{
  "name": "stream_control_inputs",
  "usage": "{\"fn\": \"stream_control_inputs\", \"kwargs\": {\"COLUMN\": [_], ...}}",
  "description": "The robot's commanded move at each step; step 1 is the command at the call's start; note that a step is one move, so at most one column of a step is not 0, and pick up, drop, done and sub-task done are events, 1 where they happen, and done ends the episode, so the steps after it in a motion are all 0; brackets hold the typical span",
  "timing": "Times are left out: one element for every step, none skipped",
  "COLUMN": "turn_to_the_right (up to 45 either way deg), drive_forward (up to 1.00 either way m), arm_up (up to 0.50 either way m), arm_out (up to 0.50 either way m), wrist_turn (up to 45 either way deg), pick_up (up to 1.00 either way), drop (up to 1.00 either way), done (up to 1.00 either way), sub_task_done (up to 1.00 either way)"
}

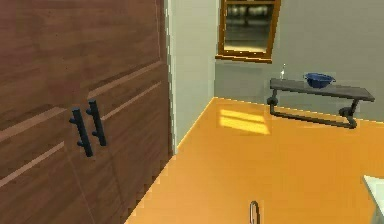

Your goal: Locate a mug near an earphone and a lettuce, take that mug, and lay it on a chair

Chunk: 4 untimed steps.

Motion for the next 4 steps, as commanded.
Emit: {"fn": "stream_control_inputs", "kwargs": {"turn_to_the_right": [0.0, 0.0, 0.0, 0.0], "drive_forward": [0.00, 0.00, 0.00, 0.00], "arm_up": [0.00, 0.00, 0.00, -0.30], "arm_out": [0.00, 0.00, 0.00, 0.00], "wrist_turn": [45.0, 45.0, 24.0, 0.0], "pick_up": [0.00, 0.00, 0.00, 0.00], "drop": [0.00, 0.00, 0.00, 0.00], "done": [0.00, 0.00, 0.00, 0.00], "sub_task_done": [0.00, 0.00, 0.00, 0.00]}}
